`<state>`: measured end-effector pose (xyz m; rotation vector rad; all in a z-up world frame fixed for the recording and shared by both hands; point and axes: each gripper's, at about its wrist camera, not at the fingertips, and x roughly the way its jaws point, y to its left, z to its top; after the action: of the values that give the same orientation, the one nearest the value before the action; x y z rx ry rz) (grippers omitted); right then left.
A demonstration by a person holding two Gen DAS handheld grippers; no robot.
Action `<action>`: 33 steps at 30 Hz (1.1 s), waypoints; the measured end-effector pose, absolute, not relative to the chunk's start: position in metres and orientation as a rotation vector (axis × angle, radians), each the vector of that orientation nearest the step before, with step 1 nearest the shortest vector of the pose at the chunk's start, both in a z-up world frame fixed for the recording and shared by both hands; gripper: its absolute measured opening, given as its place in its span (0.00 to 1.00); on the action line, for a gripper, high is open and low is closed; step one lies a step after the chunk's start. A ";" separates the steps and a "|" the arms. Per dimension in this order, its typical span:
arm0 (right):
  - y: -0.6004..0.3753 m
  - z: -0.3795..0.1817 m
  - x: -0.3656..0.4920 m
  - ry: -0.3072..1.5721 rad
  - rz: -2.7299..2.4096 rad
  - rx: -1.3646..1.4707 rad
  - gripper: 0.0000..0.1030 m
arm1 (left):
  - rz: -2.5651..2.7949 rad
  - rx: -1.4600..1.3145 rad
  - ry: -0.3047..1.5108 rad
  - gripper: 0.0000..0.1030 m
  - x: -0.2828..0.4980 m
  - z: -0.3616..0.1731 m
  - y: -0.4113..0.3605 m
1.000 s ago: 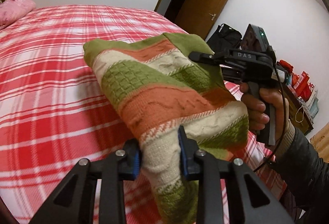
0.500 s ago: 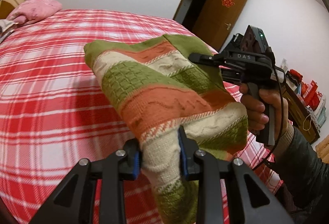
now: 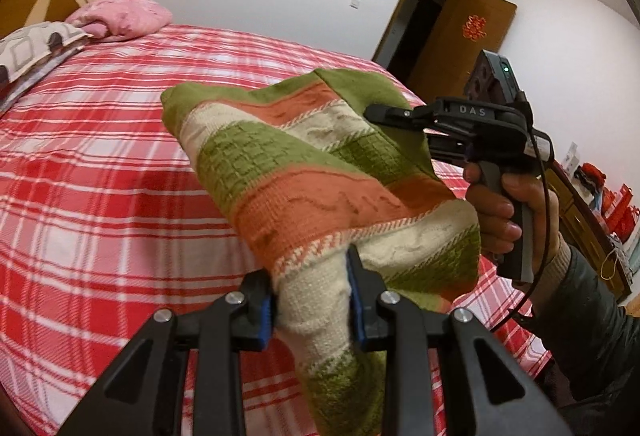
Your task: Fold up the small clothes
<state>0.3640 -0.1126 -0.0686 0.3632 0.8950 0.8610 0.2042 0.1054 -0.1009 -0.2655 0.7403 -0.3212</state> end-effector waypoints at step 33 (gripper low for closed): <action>0.038 -0.095 0.347 0.991 1.014 0.280 0.24 | -0.142 -0.349 0.723 0.29 0.145 -0.120 0.193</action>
<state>0.3467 0.0377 -0.0951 0.2798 0.9911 1.0139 0.1454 0.1932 -0.1201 -0.3489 0.7232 -0.1420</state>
